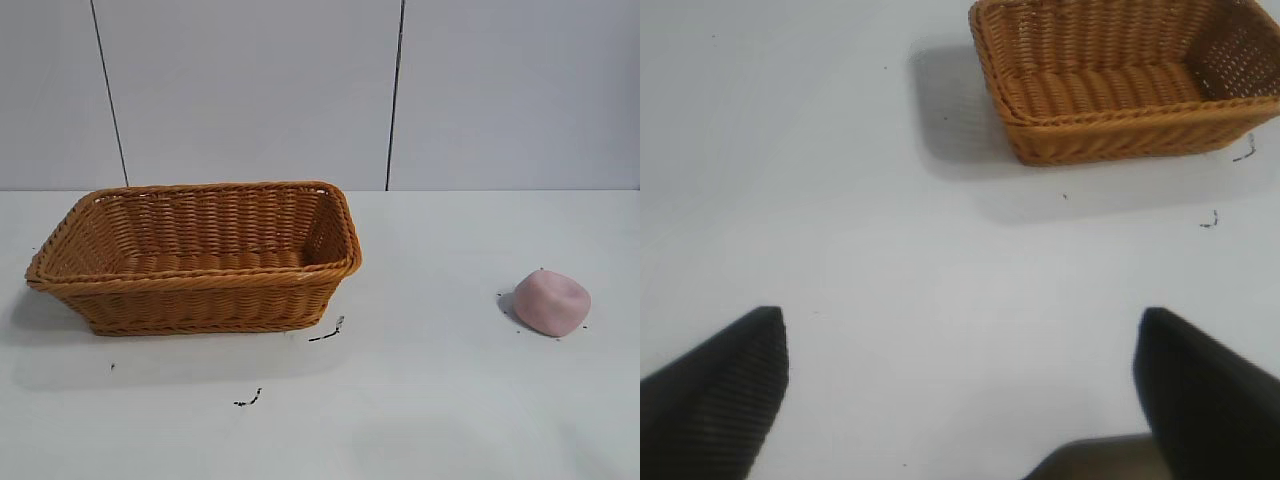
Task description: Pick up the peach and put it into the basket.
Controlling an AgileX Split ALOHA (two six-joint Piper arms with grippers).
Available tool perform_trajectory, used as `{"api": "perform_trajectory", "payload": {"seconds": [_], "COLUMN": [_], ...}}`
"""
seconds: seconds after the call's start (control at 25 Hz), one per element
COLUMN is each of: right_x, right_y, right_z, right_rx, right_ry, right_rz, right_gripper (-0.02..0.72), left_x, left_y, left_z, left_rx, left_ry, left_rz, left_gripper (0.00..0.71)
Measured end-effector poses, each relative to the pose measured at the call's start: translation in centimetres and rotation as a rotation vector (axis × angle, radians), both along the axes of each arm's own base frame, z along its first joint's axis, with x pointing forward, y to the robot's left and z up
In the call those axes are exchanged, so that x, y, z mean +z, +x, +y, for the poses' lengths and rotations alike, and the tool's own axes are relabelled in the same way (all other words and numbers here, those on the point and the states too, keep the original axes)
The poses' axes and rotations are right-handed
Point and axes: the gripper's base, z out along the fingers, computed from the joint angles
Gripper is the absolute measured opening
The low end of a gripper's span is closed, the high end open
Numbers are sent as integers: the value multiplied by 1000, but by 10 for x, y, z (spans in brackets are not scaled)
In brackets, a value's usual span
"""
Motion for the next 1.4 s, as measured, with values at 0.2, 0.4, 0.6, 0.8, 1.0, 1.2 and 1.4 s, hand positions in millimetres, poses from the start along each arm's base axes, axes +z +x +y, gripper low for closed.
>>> {"api": "perform_trajectory", "payload": {"seconds": [0.2, 0.4, 0.6, 0.8, 1.0, 1.2, 1.4], "right_x": [0, 0, 10, 14, 6, -15, -43], "right_y": [0, 5, 47, 116, 190, 260, 327], "right_z": [0, 0, 1, 2, 3, 4, 5], "right_rx": [-1, -1, -2, -6, -10, -10, -10], "right_ry": [0, -1, -4, -8, -11, -14, -16], "right_rz": [0, 30, 244, 481, 660, 802, 885], "right_gripper": [690, 690, 690, 690, 690, 690, 690], "left_x": [0, 0, 0, 0, 0, 0, 0], "left_y": [0, 0, 0, 0, 0, 0, 0], "left_z": [0, 0, 0, 0, 0, 0, 0], "left_rx": [0, 0, 0, 0, 0, 0, 0], "left_ry": [0, 0, 0, 0, 0, 0, 0], "left_rz": [0, 0, 0, 0, 0, 0, 0], "left_gripper": [692, 692, 692, 692, 692, 692, 692]}}
